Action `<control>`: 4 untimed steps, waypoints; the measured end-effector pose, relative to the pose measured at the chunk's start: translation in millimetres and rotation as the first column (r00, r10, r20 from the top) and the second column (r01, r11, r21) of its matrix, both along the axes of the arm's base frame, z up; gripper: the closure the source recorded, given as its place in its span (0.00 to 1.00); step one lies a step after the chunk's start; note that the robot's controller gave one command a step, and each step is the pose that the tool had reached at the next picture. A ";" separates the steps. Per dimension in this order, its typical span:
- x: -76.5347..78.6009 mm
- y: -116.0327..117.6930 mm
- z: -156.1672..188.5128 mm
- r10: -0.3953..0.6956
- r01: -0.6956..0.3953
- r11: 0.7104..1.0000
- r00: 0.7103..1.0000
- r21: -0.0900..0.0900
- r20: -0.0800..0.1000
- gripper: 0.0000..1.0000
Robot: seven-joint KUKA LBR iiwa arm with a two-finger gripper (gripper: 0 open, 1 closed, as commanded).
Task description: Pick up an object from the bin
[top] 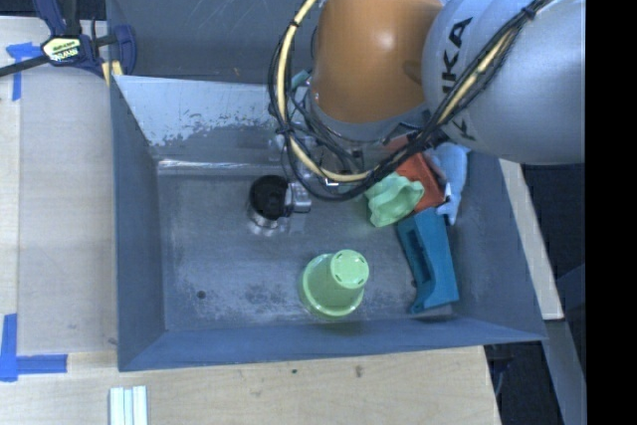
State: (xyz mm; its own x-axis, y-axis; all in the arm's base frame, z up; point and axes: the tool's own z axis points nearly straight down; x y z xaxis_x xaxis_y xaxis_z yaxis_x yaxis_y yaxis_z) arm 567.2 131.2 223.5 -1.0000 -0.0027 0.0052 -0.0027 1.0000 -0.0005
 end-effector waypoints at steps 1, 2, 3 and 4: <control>1.6 -0.5 4.7 -0.003 0.003 1.000 1.000 0.002 0.009 0.00; -1.6 -17.1 -36.8 -0.068 0.068 0.998 0.998 0.003 0.011 0.00; -7.2 -54.1 -124.4 -0.034 0.034 0.999 0.999 0.002 0.011 1.00; -7.2 -54.0 -124.4 -0.034 0.034 0.999 0.999 0.002 0.011 0.00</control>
Offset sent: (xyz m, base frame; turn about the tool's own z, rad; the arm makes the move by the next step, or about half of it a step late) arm -0.0093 -0.0414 -0.0979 0.1604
